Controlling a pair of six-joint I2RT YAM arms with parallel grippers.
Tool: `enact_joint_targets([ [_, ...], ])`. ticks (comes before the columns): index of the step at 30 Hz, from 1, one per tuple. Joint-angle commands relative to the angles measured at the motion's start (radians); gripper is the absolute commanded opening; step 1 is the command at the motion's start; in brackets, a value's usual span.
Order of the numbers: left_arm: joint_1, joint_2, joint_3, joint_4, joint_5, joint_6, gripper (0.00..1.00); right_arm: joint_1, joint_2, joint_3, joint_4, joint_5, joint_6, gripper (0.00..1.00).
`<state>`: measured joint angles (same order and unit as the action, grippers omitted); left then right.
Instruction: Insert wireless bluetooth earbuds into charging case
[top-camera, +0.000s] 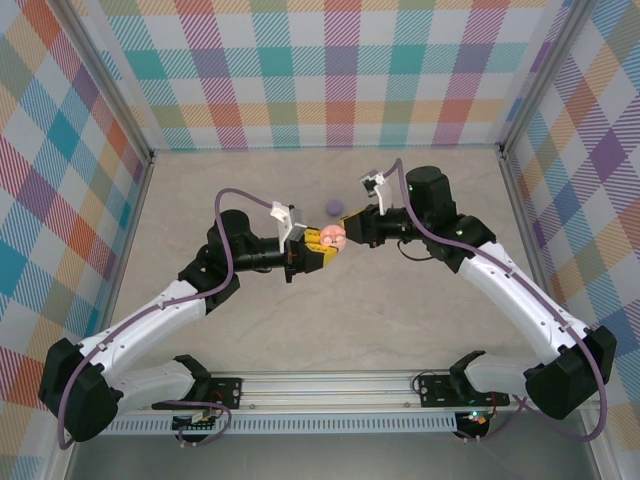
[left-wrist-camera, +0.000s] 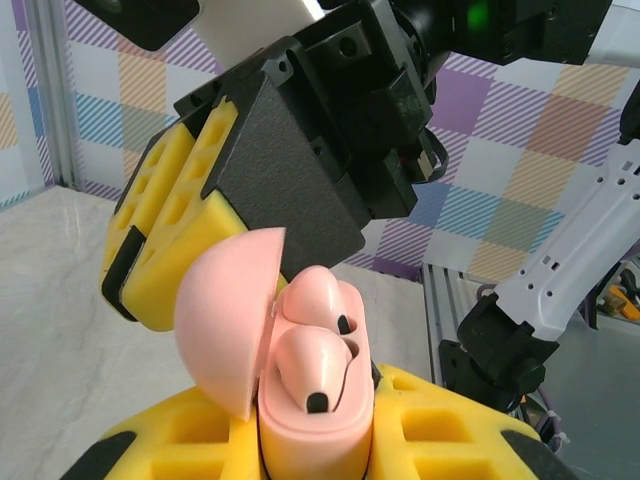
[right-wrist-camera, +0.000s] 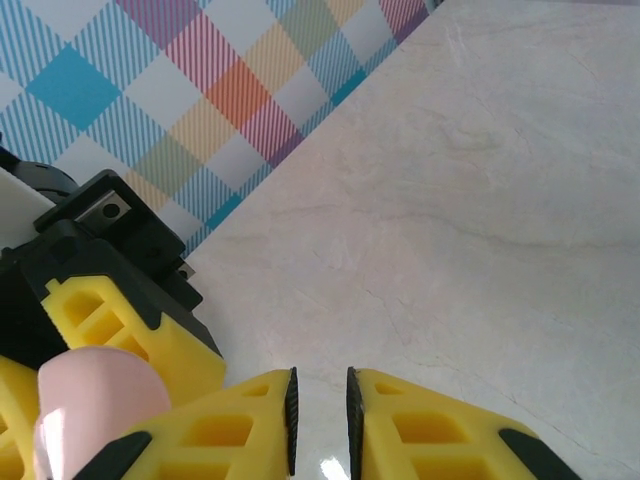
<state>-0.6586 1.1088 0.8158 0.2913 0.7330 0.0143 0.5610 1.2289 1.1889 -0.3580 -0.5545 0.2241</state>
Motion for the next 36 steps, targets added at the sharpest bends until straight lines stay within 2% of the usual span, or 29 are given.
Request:
enact_joint_targets([
  [1,0.001,0.016,0.019,0.029,-0.004,-0.02,0.09,0.007,-0.031,-0.012,0.058,-0.095,-0.011,0.24],
  [6,0.001,0.023,0.019,0.023,-0.014,-0.028,0.09,0.007,-0.05,-0.019,0.066,-0.085,-0.011,0.24],
  [9,0.001,0.03,0.024,0.008,-0.051,-0.04,0.09,0.007,-0.048,-0.013,0.035,-0.015,-0.016,0.24],
  [13,0.009,0.072,0.064,-0.058,-0.162,-0.105,0.11,0.007,-0.044,0.005,-0.045,0.209,-0.012,0.25],
  [16,0.025,0.132,0.112,-0.122,-0.198,-0.176,0.11,0.007,-0.027,0.028,-0.124,0.389,-0.005,0.25],
  [20,0.04,0.196,0.143,-0.154,-0.266,-0.253,0.11,0.005,-0.003,0.046,-0.193,0.53,0.021,0.25],
  [23,0.053,0.259,0.199,-0.247,-0.318,-0.313,0.13,0.005,0.0,0.038,-0.209,0.573,0.036,0.25],
  [30,0.08,0.466,0.383,-0.535,-0.352,-0.371,0.13,0.004,-0.004,0.023,-0.226,0.596,0.04,0.27],
  [36,0.091,0.635,0.467,-0.603,-0.319,-0.419,0.13,0.004,-0.002,0.022,-0.234,0.607,0.038,0.27],
])
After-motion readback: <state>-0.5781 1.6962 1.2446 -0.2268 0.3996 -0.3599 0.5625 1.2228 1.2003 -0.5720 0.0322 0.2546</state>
